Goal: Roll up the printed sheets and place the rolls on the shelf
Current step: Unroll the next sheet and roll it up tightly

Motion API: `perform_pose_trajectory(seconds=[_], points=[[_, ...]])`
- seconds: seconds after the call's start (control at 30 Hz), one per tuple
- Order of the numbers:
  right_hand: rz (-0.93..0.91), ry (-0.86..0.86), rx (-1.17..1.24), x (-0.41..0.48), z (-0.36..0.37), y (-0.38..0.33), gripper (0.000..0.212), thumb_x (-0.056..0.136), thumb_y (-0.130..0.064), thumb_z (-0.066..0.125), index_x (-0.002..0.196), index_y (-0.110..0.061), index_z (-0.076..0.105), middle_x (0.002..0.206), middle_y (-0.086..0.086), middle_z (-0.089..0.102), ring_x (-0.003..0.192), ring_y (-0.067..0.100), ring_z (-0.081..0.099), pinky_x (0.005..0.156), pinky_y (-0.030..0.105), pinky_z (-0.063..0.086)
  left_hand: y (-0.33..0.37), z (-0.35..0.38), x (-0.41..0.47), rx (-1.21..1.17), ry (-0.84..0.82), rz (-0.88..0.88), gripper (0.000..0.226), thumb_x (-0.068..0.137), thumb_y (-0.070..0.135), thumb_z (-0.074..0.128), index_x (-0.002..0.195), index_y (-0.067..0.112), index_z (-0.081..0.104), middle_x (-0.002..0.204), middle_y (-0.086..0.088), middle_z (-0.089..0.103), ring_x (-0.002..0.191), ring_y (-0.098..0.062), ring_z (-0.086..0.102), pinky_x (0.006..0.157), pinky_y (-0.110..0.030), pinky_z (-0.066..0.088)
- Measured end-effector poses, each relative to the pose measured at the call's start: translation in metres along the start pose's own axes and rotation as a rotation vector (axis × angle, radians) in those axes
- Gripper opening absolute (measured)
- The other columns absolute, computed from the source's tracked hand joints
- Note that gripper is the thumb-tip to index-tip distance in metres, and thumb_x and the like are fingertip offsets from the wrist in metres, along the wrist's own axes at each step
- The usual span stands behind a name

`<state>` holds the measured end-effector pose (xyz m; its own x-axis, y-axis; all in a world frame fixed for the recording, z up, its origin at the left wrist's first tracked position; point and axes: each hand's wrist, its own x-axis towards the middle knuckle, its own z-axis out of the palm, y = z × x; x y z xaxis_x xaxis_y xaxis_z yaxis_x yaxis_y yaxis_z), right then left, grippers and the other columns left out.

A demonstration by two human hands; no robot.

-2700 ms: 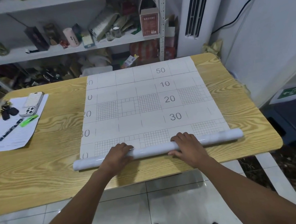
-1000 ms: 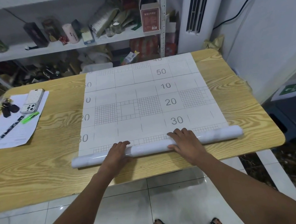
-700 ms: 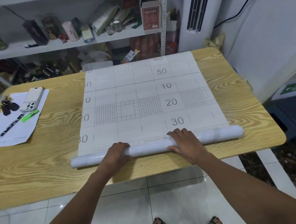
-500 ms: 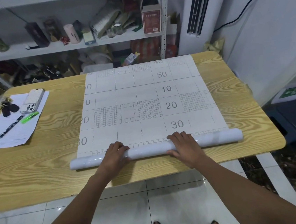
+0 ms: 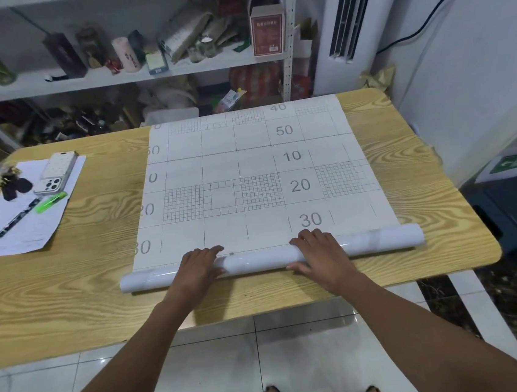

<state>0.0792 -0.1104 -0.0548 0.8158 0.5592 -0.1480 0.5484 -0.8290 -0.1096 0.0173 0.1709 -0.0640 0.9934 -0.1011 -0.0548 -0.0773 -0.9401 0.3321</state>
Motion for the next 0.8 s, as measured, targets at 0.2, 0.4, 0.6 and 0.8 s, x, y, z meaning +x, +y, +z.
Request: perform_pose_trajectory(seconds=[0.2, 0.4, 0.6, 0.8], points=[[0.024, 0.059, -0.033, 0.002, 0.002, 0.000, 0.069, 0.079, -0.067, 0.025, 0.109, -0.018, 0.062, 0.104, 0.003, 0.058, 0.093, 0.026, 0.054, 0.077, 0.038, 0.047, -0.003, 0.004, 0.002, -0.011, 0.017, -0.007, 0.027, 0.090, 0.025, 0.057, 0.114, 0.012, 0.057, 0.101, -0.004, 0.061, 0.101, -0.026, 0.049, 0.087, -0.026, 0.022], [0.012, 0.020, 0.009, 0.001, -0.003, -0.003, 0.075, 0.078, -0.071, 0.028, 0.126, -0.018, 0.052, 0.115, 0.003, 0.055, 0.100, 0.026, 0.051, 0.083, 0.039, 0.043, -0.001, -0.001, 0.006, -0.007, -0.030, -0.034, 0.028, 0.093, 0.026, 0.049, 0.118, 0.014, 0.054, 0.107, -0.003, 0.059, 0.106, -0.023, 0.046, 0.094, -0.027, 0.019], [0.004, 0.026, 0.060, 0.005, -0.005, 0.000, 0.060, 0.082, -0.060, 0.054, 0.121, -0.015, 0.050, 0.119, 0.003, 0.050, 0.104, 0.024, 0.047, 0.088, 0.037, 0.039, -0.002, 0.002, 0.004, 0.003, 0.013, -0.016, 0.026, 0.092, 0.023, 0.053, 0.114, 0.013, 0.059, 0.111, -0.006, 0.054, 0.105, -0.026, 0.044, 0.090, -0.030, 0.024], [0.019, 0.019, 0.053, 0.008, -0.008, -0.002, 0.050, 0.087, -0.053, 0.052, 0.119, -0.015, 0.052, 0.117, 0.003, 0.051, 0.103, 0.025, 0.049, 0.088, 0.037, 0.039, 0.000, 0.001, 0.004, 0.016, -0.013, -0.037, 0.034, 0.093, 0.023, 0.051, 0.124, 0.013, 0.053, 0.111, -0.009, 0.054, 0.103, -0.030, 0.046, 0.088, -0.035, 0.030]])
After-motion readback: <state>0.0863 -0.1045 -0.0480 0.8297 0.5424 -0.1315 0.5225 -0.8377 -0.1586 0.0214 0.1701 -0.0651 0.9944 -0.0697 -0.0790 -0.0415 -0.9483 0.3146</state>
